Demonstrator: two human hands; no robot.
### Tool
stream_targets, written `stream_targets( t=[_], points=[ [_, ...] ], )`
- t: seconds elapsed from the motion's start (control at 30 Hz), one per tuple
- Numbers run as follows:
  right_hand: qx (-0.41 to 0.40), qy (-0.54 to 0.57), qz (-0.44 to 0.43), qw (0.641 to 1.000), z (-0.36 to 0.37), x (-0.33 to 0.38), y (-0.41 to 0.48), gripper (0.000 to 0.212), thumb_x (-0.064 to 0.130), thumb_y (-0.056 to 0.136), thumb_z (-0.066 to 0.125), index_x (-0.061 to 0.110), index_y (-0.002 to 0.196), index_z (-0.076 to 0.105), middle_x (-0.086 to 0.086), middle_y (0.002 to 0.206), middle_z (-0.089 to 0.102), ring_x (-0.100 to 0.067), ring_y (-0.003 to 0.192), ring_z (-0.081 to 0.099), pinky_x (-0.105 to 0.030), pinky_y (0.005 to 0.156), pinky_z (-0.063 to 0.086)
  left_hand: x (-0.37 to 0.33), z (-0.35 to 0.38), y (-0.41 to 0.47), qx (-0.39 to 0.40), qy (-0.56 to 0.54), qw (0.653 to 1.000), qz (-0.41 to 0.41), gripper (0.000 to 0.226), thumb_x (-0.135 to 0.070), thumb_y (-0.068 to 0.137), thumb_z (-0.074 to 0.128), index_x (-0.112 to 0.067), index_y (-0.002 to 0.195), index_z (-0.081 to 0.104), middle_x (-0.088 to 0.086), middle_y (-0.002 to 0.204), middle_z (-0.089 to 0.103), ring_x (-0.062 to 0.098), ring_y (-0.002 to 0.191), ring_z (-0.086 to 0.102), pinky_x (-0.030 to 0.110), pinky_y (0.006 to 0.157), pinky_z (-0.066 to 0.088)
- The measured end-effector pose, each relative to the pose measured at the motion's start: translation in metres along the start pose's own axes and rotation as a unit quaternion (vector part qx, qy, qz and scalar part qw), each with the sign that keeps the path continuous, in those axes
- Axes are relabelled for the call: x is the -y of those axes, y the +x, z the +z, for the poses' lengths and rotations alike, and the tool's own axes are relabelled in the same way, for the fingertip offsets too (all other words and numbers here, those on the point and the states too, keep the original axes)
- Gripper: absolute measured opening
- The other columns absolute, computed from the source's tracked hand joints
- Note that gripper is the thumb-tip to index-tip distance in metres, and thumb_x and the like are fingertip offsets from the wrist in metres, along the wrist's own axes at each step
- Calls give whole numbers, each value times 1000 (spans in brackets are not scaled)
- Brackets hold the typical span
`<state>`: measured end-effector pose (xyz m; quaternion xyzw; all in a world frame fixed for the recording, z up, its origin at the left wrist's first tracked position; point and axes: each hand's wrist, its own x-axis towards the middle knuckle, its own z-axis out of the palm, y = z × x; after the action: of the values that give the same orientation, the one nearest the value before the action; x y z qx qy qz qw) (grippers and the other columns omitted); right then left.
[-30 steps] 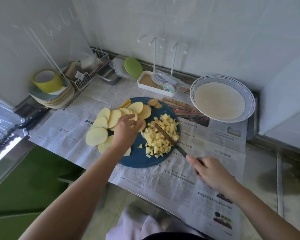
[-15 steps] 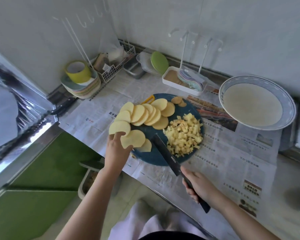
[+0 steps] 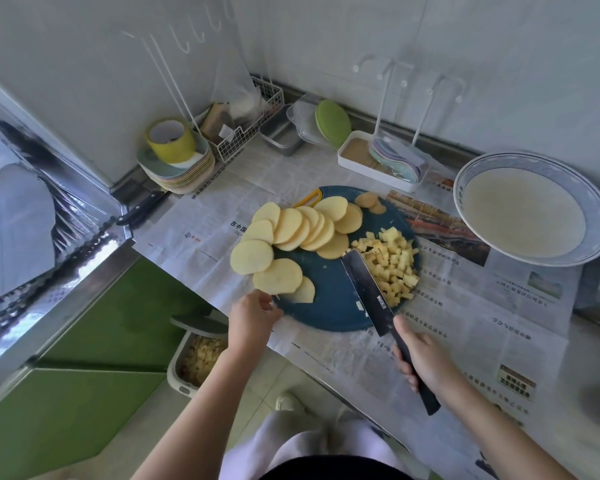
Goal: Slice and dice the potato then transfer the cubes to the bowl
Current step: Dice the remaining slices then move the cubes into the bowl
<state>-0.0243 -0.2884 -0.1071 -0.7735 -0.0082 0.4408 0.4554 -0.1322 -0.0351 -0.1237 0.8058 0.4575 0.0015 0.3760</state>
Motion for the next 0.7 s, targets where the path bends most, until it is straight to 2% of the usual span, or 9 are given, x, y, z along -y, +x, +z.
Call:
stream_targets(
  t=[0.13, 0.23, 0.37, 0.47, 0.53, 0.6, 0.7],
  points=[
    [11, -4, -2, 1000, 0, 4, -1, 57, 59, 92, 36, 12, 63, 49, -3, 46, 43, -17, 38, 39, -24, 42, 37, 3, -1, 3, 24, 23, 999, 9, 6, -17, 83, 72, -12, 84, 68, 0, 77, 65, 17, 73, 61, 30, 67, 53],
    [26, -4, -9, 1000, -3, 7, -5, 58, 63, 87, 37, 12, 62, 49, -3, 47, 43, -17, 39, 39, -25, 41, 37, 3, -3, 3, 44, 34, 998, 18, 7, -18, 84, 71, -13, 80, 68, 1, 76, 65, 16, 69, 61, 27, 64, 52],
    [31, 8, -26, 999, -5, 11, -16, 56, 58, 92, 38, 11, 63, 50, -3, 47, 43, -17, 39, 38, -25, 42, 37, -8, -5, 4, 37, -23, 999, 29, 7, -19, 84, 72, -13, 81, 69, 0, 73, 67, 14, 68, 63, 17, 56, 46],
    [4, 19, -55, 998, -8, 15, -22, 56, 55, 92, 39, 9, 62, 50, -4, 47, 43, -18, 40, 39, -26, 42, 37, -31, 4, 8, 50, -87, 994, 32, 6, -15, 85, 70, -9, 85, 70, 0, 70, 67, 11, 65, 60, 13, 55, 45],
    [-25, 19, -75, 997, -10, 19, -24, 59, 55, 93, 37, 6, 63, 52, -5, 47, 43, -18, 41, 40, -26, 42, 38, -50, 13, 10, 95, -91, 989, 74, 14, -14, 91, 63, -8, 101, 71, -1, 73, 66, 13, 68, 60, 22, 64, 50],
    [-50, 7, -86, 995, -14, 22, -24, 62, 55, 94, 36, 4, 64, 54, -7, 48, 44, -19, 42, 40, -26, 42, 38, -67, 21, 12, 141, -49, 980, 133, 24, -17, 96, 57, -10, 116, 68, -3, 78, 66, 13, 68, 58, 27, 67, 49],
    [-73, -2, -91, 993, -15, 27, -22, 62, 55, 94, 37, 3, 64, 54, -8, 48, 44, -19, 41, 41, -27, 42, 38, -83, 25, 16, 125, -20, 978, 164, 18, -18, 92, 63, -12, 107, 72, -1, 97, 70, 14, 73, 60, 22, 67, 46]
  ],
)
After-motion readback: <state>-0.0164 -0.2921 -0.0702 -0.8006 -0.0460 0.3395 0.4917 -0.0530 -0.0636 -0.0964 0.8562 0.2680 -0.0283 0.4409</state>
